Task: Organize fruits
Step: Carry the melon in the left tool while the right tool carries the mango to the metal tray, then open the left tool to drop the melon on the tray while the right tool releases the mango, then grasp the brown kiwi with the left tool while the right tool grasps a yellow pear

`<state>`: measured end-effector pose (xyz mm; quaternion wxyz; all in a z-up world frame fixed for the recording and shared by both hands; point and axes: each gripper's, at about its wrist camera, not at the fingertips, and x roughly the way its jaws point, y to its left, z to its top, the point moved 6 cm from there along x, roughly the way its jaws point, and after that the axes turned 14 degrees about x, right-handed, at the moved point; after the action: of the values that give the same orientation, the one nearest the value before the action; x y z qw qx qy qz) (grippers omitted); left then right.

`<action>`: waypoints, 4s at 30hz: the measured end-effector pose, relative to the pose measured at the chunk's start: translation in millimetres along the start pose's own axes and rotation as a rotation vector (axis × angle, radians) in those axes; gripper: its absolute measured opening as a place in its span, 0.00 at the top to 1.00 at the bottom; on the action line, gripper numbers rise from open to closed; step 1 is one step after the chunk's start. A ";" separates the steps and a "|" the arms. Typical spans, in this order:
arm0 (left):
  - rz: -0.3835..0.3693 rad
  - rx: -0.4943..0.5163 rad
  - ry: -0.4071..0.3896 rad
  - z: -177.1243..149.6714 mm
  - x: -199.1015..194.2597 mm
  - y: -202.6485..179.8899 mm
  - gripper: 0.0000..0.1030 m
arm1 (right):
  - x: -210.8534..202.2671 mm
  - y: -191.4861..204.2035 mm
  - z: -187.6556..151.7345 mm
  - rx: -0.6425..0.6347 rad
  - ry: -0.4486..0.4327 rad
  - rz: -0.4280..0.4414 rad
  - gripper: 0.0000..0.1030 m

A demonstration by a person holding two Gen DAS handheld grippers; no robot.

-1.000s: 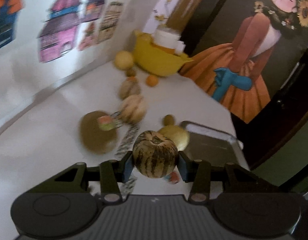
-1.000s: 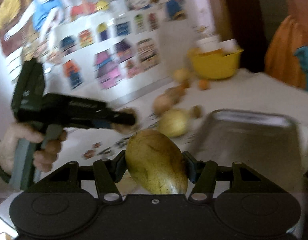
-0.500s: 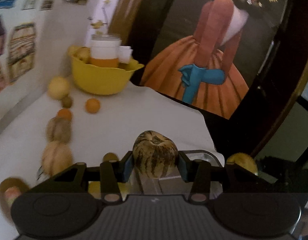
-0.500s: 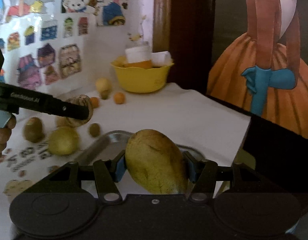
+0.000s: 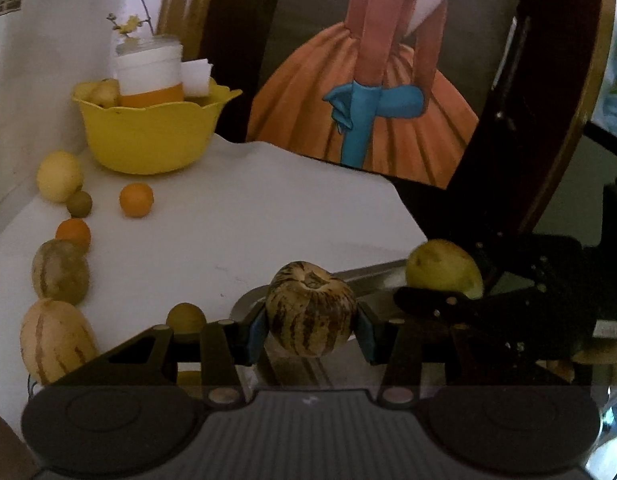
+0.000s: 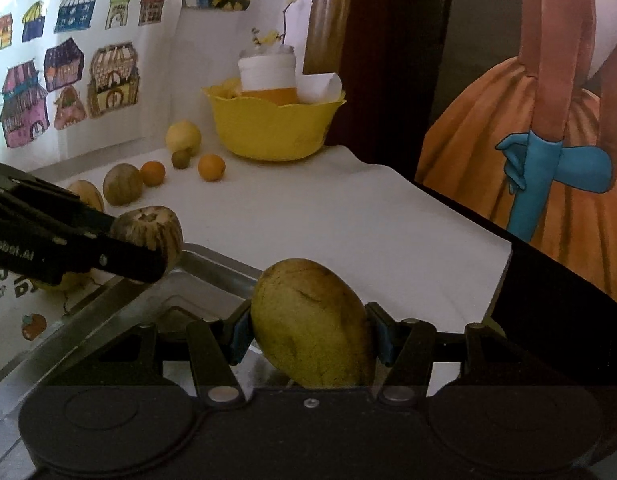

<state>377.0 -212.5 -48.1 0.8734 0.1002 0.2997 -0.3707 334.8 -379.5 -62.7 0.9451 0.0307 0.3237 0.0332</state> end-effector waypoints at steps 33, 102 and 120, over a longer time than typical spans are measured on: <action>0.069 0.113 0.049 -8.3 5.7 -13.6 0.48 | 7.8 0.4 -6.9 -0.064 -0.020 -0.018 0.42; 0.366 -0.170 0.042 -154.8 -245.7 13.6 0.01 | -192.9 185.6 -121.2 -0.044 0.087 0.148 0.01; 0.392 -0.196 0.048 -116.2 -174.0 90.1 0.01 | -63.7 193.0 -36.6 -0.258 0.026 0.142 0.01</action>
<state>293.5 -0.6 -41.4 0.9269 0.0801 0.3296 -0.1605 253.9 -191.3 -37.4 0.9321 -0.0685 0.3262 0.1416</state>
